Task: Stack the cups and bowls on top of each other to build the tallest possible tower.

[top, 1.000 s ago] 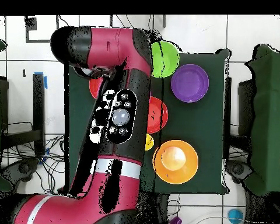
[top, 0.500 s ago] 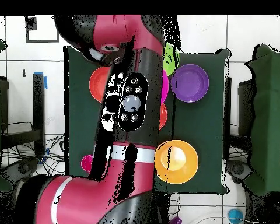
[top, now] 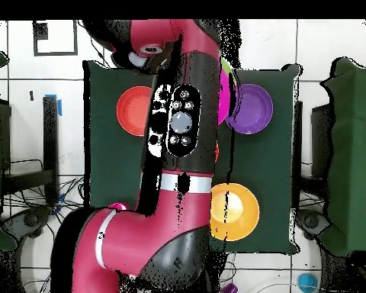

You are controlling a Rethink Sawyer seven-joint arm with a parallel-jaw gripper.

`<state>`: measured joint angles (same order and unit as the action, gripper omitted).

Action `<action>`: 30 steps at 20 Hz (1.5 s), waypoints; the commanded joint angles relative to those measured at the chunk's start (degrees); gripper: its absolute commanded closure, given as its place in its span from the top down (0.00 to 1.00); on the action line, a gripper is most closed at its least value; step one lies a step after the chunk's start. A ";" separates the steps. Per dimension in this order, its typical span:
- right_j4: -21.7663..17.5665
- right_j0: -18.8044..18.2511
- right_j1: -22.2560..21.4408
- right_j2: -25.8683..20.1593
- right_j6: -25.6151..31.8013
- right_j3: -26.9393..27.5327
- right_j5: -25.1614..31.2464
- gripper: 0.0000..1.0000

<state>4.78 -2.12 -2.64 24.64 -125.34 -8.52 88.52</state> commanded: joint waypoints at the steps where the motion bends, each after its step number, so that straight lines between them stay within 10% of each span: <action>1: 2.55 -1.96 4.31 2.32 16.85 7.30 4.31 0.00; 30: 29.76 -7.64 9.79 29.45 21.67 10.65 -2.32 0.00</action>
<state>30.26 -7.54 6.45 48.65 -123.83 1.13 88.51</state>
